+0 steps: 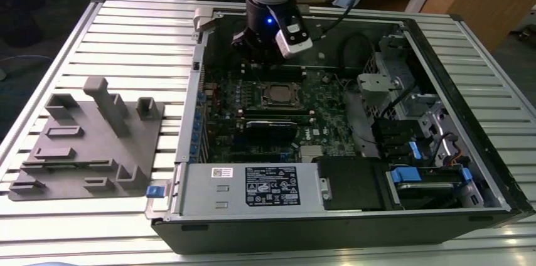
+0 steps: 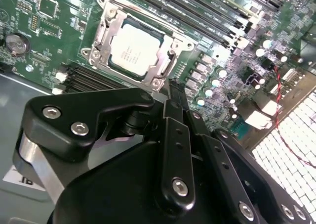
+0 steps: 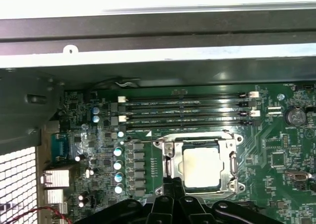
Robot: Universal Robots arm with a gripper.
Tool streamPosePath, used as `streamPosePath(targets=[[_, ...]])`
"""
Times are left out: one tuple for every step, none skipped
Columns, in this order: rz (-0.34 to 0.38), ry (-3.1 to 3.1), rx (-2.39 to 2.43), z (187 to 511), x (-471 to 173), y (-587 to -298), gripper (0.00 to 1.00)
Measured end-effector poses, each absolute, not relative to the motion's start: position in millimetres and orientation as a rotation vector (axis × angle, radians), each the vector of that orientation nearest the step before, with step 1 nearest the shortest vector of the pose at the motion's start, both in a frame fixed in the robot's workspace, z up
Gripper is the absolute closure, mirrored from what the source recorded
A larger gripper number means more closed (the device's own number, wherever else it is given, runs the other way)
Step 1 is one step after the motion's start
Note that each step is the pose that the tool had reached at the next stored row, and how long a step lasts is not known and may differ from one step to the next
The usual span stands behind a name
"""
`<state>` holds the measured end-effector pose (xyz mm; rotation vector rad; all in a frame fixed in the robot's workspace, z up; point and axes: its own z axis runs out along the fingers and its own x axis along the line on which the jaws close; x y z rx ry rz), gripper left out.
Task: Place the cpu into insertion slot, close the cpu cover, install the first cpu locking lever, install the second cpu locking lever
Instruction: 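Install the first cpu locking lever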
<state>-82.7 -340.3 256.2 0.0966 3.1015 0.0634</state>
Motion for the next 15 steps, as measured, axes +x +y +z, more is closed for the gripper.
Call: streamPosePath(targets=[[0.064,3.101,0.097,256,-85,-340,0.89],[0.064,3.101,0.097,256,-87,-340,0.89],[0.064,3.101,0.097,256,-89,-340,0.89],[0.064,3.101,0.097,256,-91,-340,0.89],[0.064,3.101,0.096,256,-94,-340,0.89],[0.064,3.101,0.097,256,-96,-340,0.89],[0.064,3.101,0.097,256,-98,-340,0.89],[0.064,3.101,0.097,256,-100,-340,0.89],[0.064,3.101,0.097,256,-102,-340,0.89],[0.064,3.101,0.097,256,-103,-340,0.89],[0.064,3.101,0.097,256,-103,-340,0.89],[0.064,3.101,0.097,256,-103,-340,0.89],[0.064,3.101,0.096,256,-103,-340,0.89],[0.063,3.102,0.096,256,-103,-340,0.89],[0.063,3.102,0.097,256,-104,-340,0.89]])
